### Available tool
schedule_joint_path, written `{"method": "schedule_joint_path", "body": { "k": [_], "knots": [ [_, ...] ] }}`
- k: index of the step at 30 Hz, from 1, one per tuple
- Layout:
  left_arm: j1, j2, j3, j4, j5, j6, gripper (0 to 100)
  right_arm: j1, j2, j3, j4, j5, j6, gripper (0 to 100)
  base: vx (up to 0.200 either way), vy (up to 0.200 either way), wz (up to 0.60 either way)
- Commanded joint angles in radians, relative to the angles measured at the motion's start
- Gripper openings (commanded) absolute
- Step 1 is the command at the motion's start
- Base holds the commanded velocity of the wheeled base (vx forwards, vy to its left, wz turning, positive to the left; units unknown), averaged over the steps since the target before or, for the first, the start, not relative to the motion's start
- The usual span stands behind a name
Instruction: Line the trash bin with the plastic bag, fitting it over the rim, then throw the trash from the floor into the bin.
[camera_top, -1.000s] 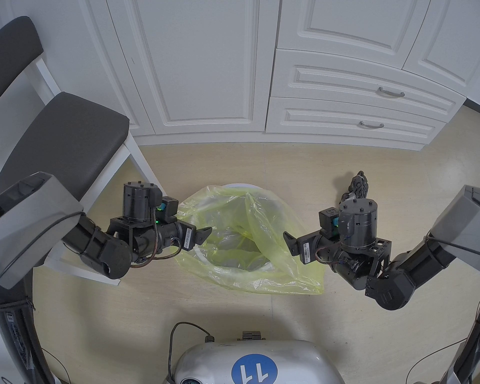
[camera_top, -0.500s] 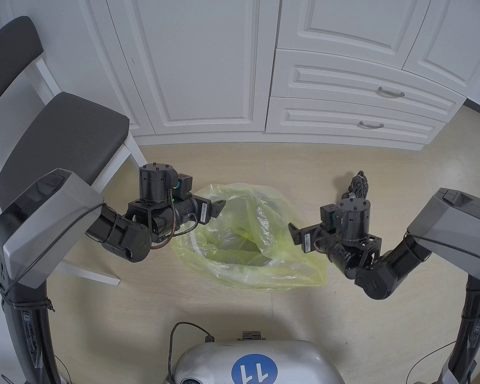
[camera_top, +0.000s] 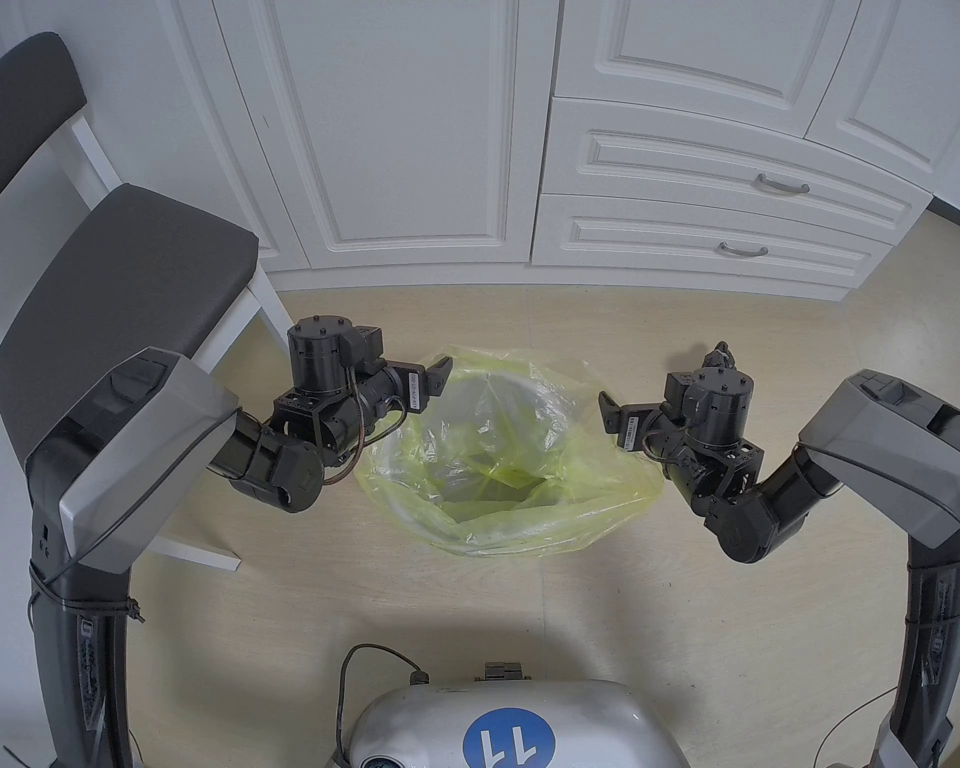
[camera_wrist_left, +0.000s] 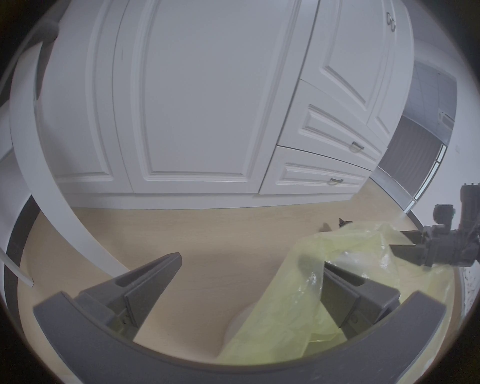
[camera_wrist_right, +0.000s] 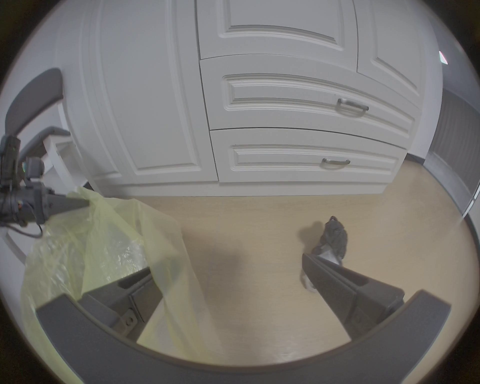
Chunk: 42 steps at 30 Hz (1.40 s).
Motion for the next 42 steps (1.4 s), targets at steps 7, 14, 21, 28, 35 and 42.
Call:
{"method": "schedule_joint_path", "body": {
  "k": [7,14,21,28,35,42],
  "knots": [
    [0.037,0.132,-0.155,0.012,0.039,-0.035,100,0.014,0.081,-0.081,-0.008,0.027,0.059,100,0.0,0.0,0.0],
    [0.053,0.173,-0.229,0.058,0.049,-0.063,100,0.012,0.127,-0.118,0.0,0.026,0.068,100,0.0,0.0,0.0],
    [0.083,0.165,-0.241,0.116,0.05,-0.063,100,0.003,0.162,-0.138,0.009,0.027,0.068,100,0.0,0.0,0.0],
    [0.088,0.155,-0.217,0.143,0.05,-0.06,100,-0.003,0.165,-0.127,0.028,0.03,0.068,100,0.0,0.0,0.0],
    [0.106,0.075,-0.132,0.139,0.05,-0.06,100,-0.003,0.056,-0.058,-0.009,0.049,0.068,100,0.0,0.0,0.0],
    [0.112,-0.054,-0.043,0.153,0.05,-0.057,100,0.008,-0.088,0.035,0.002,0.064,0.066,100,0.0,0.0,0.0]
  ]
}}
